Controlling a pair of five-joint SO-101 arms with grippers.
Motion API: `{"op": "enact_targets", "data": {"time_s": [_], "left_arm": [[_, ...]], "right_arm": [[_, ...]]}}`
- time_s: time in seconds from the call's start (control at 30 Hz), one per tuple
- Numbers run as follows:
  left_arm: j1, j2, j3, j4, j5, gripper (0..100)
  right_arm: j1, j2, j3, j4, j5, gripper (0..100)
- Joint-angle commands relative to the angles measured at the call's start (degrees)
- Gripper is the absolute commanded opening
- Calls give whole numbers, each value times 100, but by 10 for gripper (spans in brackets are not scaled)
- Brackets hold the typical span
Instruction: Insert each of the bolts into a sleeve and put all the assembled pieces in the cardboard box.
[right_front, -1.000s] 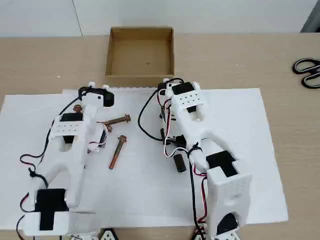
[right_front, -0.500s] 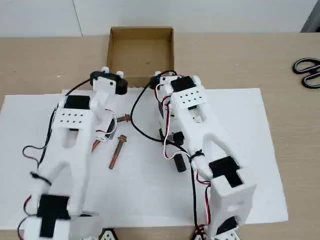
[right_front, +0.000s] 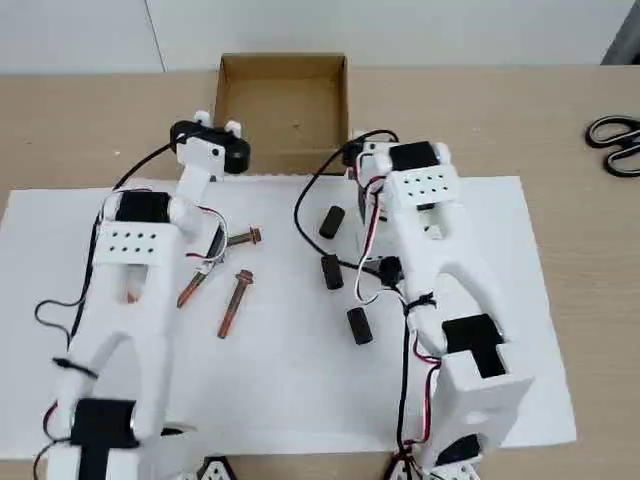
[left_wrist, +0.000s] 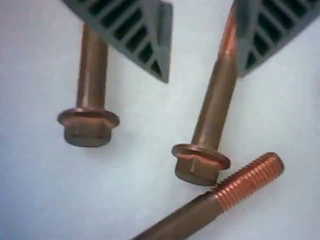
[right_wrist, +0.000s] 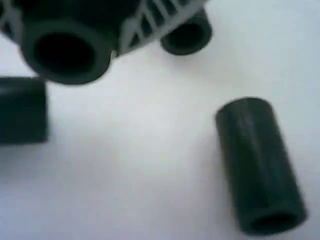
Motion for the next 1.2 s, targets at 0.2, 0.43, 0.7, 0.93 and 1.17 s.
{"op": "enact_targets", "data": {"time_s": [0.2,0.43,0.7,0.93,1.17], "left_arm": [[-26,1108,-84,-712,-220,128],[-44,1477,-84,-932,-387,142],[-220,1644,-286,-1011,-527,142],[-404,1996,-497,-1020,-642,141],[-396,2593,-664,-1002,-642,117]], "right_arm": [[207,-330,-246,66,53,3],[215,-330,-246,48,53,3],[215,-321,-246,48,62,3],[198,-321,-246,48,62,3],[189,-321,-246,48,62,3]]}}
